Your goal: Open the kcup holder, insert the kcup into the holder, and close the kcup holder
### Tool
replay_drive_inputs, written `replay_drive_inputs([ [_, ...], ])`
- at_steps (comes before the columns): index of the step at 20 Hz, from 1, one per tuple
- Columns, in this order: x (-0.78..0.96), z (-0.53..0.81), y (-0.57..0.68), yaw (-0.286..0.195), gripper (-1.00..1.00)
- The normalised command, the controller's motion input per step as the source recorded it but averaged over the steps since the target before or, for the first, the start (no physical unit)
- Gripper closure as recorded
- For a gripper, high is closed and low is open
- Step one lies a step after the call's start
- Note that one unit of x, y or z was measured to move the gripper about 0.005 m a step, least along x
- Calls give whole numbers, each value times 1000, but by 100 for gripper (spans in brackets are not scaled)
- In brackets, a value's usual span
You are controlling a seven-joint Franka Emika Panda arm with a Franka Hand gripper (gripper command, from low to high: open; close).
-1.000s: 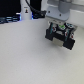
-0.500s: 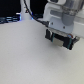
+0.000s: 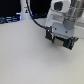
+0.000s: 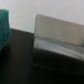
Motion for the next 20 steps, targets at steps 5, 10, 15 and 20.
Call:
replay_drive_inputs([
  [5,-601,5,550,61,-100],
  [10,-597,6,588,52,-100],
  [15,-578,9,638,50,-100],
  [20,-748,-8,651,19,-100],
])
